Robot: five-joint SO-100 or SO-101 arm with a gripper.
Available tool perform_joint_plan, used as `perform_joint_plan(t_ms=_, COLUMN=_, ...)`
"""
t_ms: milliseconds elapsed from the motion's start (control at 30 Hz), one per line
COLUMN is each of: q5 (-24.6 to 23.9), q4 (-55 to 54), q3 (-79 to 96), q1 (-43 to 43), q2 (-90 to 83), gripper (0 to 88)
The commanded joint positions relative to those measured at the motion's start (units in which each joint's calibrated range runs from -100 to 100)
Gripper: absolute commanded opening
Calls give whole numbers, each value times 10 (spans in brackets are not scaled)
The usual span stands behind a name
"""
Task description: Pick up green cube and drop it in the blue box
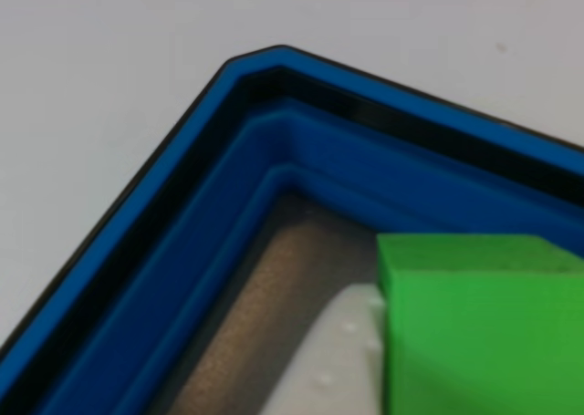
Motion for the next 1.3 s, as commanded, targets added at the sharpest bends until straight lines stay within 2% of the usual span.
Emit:
perform_joint_plan(t_ms=0, q5=0, q4=-15, q3=-32, q1=7, q2=-8, gripper=18)
perform_joint_plan(t_ms=333, q5=-3, q4=-15, q3=-31, q1=8, q2=-10, gripper=25)
perform_joint_plan(t_ms=1067, q5=-3, q4=-15, q3=-31, q1=6, q2=-10, gripper=181)
perform_joint_plan(t_ms=1267, q5=-3, q4=-14, q3=-30, q1=8, q2=-15, gripper=190)
